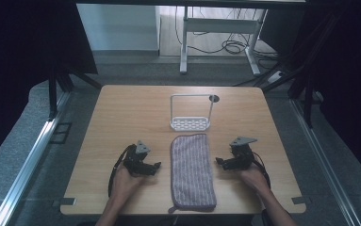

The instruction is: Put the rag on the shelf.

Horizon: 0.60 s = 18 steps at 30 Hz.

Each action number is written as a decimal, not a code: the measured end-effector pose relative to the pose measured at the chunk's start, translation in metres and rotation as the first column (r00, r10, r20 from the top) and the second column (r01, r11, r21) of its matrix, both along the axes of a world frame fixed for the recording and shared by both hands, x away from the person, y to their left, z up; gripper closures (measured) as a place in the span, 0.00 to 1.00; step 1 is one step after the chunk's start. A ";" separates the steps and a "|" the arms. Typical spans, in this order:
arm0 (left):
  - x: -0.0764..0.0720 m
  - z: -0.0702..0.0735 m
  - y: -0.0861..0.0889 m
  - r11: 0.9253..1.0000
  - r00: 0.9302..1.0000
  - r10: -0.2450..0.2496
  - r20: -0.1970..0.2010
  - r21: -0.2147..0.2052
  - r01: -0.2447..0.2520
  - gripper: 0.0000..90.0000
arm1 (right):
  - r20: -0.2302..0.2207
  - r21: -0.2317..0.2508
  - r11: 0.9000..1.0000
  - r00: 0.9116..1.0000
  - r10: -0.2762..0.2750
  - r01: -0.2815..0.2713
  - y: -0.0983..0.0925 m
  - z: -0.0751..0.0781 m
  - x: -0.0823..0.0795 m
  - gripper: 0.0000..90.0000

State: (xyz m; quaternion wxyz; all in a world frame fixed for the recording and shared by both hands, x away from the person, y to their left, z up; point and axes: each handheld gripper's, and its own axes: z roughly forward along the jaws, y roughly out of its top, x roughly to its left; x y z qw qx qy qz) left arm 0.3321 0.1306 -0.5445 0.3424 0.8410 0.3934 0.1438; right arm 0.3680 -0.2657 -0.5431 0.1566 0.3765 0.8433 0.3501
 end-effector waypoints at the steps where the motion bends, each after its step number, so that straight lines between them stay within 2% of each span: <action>1: 0.000 0.000 0.000 1.000 1.000 0.001 0.002 -0.003 -0.001 0.14 | 0.000 0.000 1.000 1.000 -0.001 0.001 0.000 0.000 0.000 0.07; 18: 0.001 0.000 -0.001 1.000 1.000 0.000 -0.001 0.001 0.000 0.13 | 0.000 0.000 1.000 1.000 -0.010 0.010 0.001 0.000 -0.001 0.07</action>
